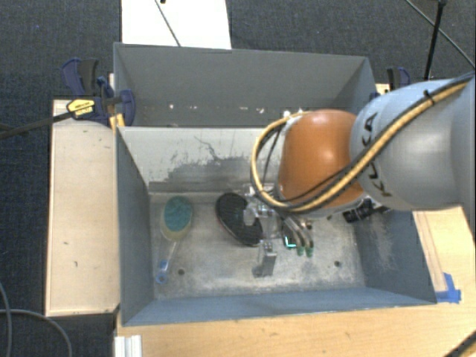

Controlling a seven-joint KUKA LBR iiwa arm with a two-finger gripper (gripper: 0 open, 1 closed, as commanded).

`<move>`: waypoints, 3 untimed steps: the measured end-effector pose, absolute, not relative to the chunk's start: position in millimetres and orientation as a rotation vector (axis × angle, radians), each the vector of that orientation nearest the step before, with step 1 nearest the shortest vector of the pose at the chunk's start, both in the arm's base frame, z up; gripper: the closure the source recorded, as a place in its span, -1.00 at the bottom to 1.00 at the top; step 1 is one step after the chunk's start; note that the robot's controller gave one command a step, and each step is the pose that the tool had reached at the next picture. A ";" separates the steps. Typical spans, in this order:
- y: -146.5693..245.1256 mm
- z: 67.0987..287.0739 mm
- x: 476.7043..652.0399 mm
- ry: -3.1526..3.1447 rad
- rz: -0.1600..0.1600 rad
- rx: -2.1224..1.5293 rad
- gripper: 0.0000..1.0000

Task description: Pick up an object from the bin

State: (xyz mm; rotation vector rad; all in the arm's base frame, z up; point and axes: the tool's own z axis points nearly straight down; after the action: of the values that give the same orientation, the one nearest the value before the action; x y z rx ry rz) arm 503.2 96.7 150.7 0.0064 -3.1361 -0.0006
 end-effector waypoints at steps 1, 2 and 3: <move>53.5 72.5 517.6 -3.123 0.003 -0.331 -1.00; 55.3 73.8 518.0 -3.125 -0.001 -0.333 1.00; 105.9 81.1 588.1 -3.094 -0.005 -0.579 1.00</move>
Offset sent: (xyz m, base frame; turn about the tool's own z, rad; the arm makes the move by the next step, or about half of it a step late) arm 0.0144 -0.0414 -0.0771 0.2137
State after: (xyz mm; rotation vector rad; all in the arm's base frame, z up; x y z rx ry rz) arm 588.1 105.9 81.1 -0.5792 -3.0944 -0.0055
